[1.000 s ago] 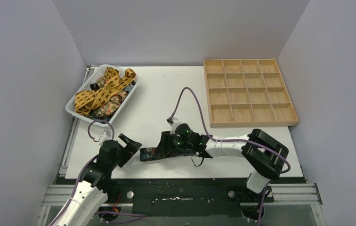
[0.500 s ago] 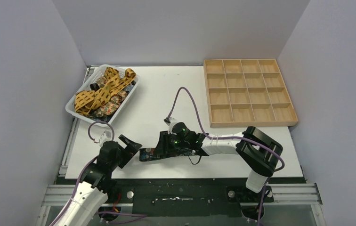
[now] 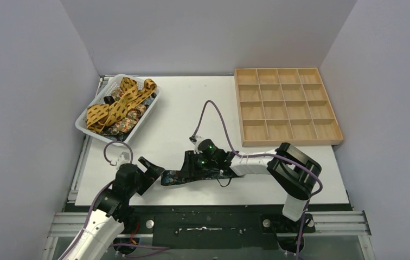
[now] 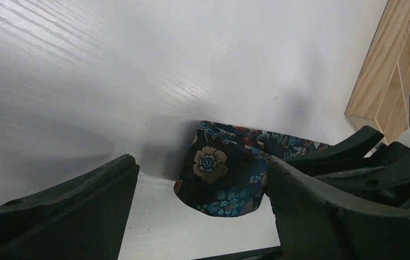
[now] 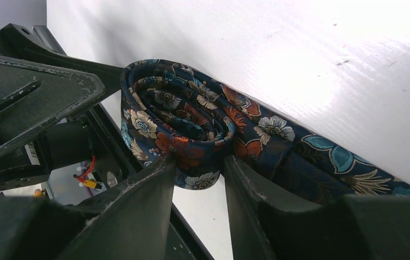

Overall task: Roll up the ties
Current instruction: Roll the tie at the center of the board.

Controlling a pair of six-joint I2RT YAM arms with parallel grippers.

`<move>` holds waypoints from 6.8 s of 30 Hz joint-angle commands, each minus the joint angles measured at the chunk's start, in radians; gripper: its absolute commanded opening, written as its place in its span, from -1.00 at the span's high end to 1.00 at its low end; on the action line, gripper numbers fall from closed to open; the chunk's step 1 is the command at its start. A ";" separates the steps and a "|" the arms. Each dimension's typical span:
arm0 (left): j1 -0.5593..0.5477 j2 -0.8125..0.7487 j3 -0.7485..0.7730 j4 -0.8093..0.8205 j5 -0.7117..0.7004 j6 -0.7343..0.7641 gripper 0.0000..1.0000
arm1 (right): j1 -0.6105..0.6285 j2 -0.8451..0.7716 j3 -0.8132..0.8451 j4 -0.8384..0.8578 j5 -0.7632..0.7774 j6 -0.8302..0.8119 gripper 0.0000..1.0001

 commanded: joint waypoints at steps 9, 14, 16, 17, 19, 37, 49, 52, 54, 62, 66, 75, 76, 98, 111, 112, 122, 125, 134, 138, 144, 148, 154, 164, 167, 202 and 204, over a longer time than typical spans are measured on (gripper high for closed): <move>0.005 0.017 -0.005 0.077 0.050 0.038 -0.71 | -0.016 -0.036 0.047 -0.002 -0.031 -0.009 0.26; 0.006 0.011 -0.010 0.084 0.063 0.044 -0.71 | -0.027 0.004 0.039 0.007 -0.037 0.001 0.31; 0.005 0.008 -0.014 0.087 0.067 0.045 -0.71 | -0.033 0.018 0.041 0.009 -0.039 -0.001 0.34; 0.006 0.006 -0.015 0.088 0.068 0.046 -0.71 | -0.035 0.023 0.043 0.006 -0.038 -0.002 0.34; 0.006 0.000 -0.016 0.091 0.068 0.049 -0.71 | -0.044 0.031 0.042 0.006 -0.040 -0.003 0.35; 0.005 0.079 -0.086 0.327 0.239 0.118 -0.67 | -0.064 0.064 0.018 0.027 -0.084 0.002 0.35; 0.005 0.123 -0.129 0.380 0.290 0.128 -0.44 | -0.064 0.065 0.019 0.009 -0.078 0.000 0.35; 0.006 0.120 -0.143 0.387 0.298 0.128 -0.39 | -0.065 0.066 0.019 0.007 -0.078 0.000 0.35; 0.006 0.122 -0.150 0.406 0.314 0.134 -0.38 | -0.065 0.069 0.020 0.007 -0.079 0.000 0.35; 0.005 0.145 -0.153 0.366 0.255 0.153 -0.43 | -0.064 0.081 0.027 0.003 -0.087 0.001 0.35; 0.005 0.148 -0.154 0.363 0.239 0.153 -0.43 | -0.064 0.085 0.030 -0.002 -0.091 0.001 0.35; 0.005 0.195 -0.151 0.428 0.266 0.167 -0.20 | -0.064 0.094 0.037 -0.008 -0.094 -0.002 0.35; 0.006 0.197 -0.153 0.439 0.269 0.166 -0.18 | -0.064 0.095 0.039 -0.008 -0.094 -0.001 0.35; 0.004 0.292 0.002 0.322 0.151 0.289 0.57 | -0.068 0.049 0.108 -0.014 -0.130 -0.052 0.22; -0.057 0.347 0.159 0.187 -0.044 0.345 0.64 | -0.079 -0.088 0.055 -0.047 0.026 -0.175 0.02; -0.073 0.363 0.177 0.178 -0.068 0.352 0.64 | -0.081 -0.093 0.052 -0.048 0.034 -0.177 0.01; -0.325 0.569 0.390 0.015 -0.387 0.344 0.64 | -0.098 -0.146 -0.003 -0.031 0.103 -0.157 0.00; -0.368 0.630 0.426 -0.021 -0.453 0.336 0.64 | -0.102 -0.164 -0.019 -0.031 0.130 -0.149 0.00; -0.463 0.763 0.539 -0.126 -0.632 0.328 0.64 | -0.118 -0.194 -0.056 -0.018 0.145 -0.134 -0.01; -0.513 0.823 0.572 -0.188 -0.713 0.305 0.64 | -0.123 -0.217 -0.083 -0.017 0.192 -0.100 -0.01; -0.580 0.935 0.620 -0.245 -0.808 0.254 0.64 | -0.158 -0.303 -0.150 -0.006 0.260 -0.066 -0.03; -0.610 1.020 0.659 -0.281 -0.849 0.219 0.63 | -0.185 -0.365 -0.184 -0.020 0.310 -0.052 -0.04; -0.664 1.145 0.734 -0.328 -0.889 0.177 0.55 | -0.211 -0.461 -0.234 -0.091 0.474 -0.016 -0.08; -0.725 1.302 0.829 -0.268 -0.828 0.225 0.22 | -0.285 -0.501 -0.244 -0.153 0.480 0.005 -0.11; -0.726 1.334 0.858 -0.231 -0.794 0.254 0.12 | -0.291 -0.504 -0.250 -0.147 0.464 0.007 -0.12; -0.062 0.347 0.217 0.140 -0.061 0.150 -0.61 | -0.106 -0.235 -0.089 0.139 -0.035 -1.093 -1.00; -0.017 0.321 0.186 0.145 -0.017 0.142 -0.62 | -0.087 -0.208 -0.055 0.096 -0.113 -1.212 -1.00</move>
